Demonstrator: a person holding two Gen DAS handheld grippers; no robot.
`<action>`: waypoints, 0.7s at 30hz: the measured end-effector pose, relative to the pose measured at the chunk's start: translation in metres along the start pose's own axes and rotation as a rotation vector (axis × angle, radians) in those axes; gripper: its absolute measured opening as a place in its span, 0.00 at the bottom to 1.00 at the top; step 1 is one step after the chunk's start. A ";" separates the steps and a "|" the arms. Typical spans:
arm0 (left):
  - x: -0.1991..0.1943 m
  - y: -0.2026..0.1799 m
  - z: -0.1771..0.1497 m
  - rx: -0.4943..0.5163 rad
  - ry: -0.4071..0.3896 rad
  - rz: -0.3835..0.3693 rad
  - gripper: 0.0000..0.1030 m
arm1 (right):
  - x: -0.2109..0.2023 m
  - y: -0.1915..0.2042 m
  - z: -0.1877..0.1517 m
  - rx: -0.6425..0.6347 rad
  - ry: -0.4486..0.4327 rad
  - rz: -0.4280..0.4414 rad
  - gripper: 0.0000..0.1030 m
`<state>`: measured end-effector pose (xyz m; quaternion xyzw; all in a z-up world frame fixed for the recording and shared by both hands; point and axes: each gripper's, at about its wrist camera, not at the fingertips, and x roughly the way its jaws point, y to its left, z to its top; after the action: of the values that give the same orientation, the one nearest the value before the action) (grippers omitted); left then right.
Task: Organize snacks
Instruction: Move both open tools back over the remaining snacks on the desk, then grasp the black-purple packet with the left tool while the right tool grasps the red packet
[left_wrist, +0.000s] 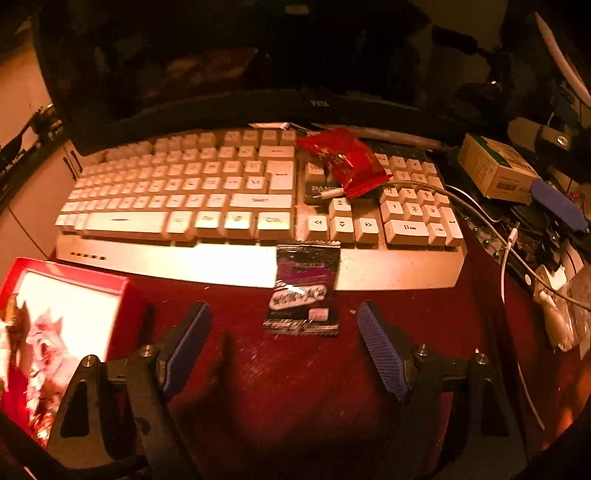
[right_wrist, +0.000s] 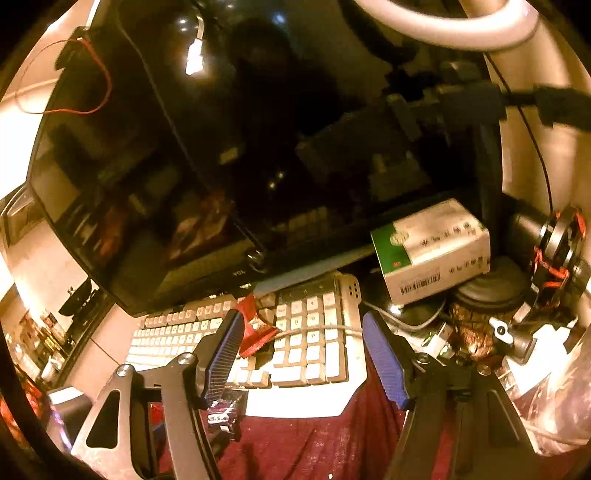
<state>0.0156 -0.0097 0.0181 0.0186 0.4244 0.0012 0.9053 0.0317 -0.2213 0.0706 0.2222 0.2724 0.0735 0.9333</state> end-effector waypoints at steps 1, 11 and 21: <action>0.003 0.000 0.001 -0.001 0.005 0.006 0.80 | 0.006 0.001 0.000 0.008 0.009 0.004 0.67; 0.026 0.007 0.006 -0.035 0.030 -0.008 0.77 | 0.011 0.010 -0.007 -0.036 0.005 -0.026 0.67; 0.020 0.010 0.010 -0.031 -0.006 -0.139 0.35 | 0.019 0.014 -0.016 -0.093 0.012 -0.090 0.67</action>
<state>0.0365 0.0007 0.0093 -0.0248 0.4221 -0.0549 0.9045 0.0391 -0.1976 0.0559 0.1658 0.2838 0.0451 0.9434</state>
